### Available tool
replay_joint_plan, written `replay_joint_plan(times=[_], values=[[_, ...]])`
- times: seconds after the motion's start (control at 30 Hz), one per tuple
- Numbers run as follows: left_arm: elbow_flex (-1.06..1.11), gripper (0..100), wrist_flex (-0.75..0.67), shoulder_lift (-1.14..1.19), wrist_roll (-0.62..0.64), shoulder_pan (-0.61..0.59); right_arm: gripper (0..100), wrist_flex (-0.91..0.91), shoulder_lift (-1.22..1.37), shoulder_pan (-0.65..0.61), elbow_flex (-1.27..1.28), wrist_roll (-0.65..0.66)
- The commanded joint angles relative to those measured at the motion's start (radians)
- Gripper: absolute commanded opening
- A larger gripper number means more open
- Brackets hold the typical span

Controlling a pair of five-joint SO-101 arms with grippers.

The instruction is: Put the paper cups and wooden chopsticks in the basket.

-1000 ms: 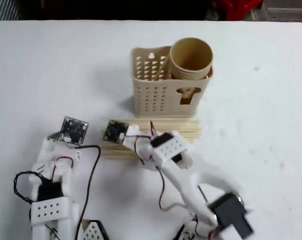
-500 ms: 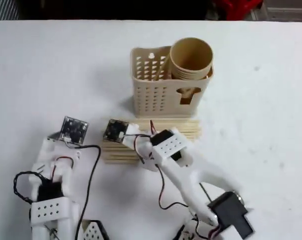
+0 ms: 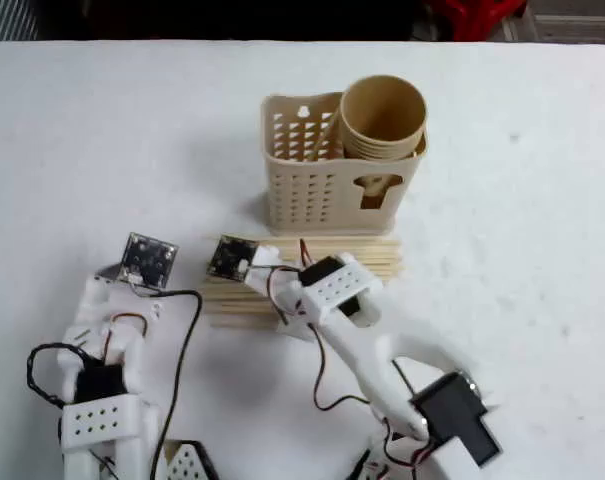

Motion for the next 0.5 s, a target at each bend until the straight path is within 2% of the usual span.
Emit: replay_joint_plan(times=[0.0,0.2,0.47], values=[[-0.003,10,0.003,-0.015,-0.006,0.016,1.8,-0.001,0.010,-0.007,-0.015,-0.005],[-0.003,10,0.003,-0.015,-0.006,0.016,1.6,0.005,-0.013,-0.005,-0.015,-0.005],[-0.003,10,0.003,-0.015,-0.006,0.016,1.7,0.096,-0.223,0.045,-0.011,-0.006]])
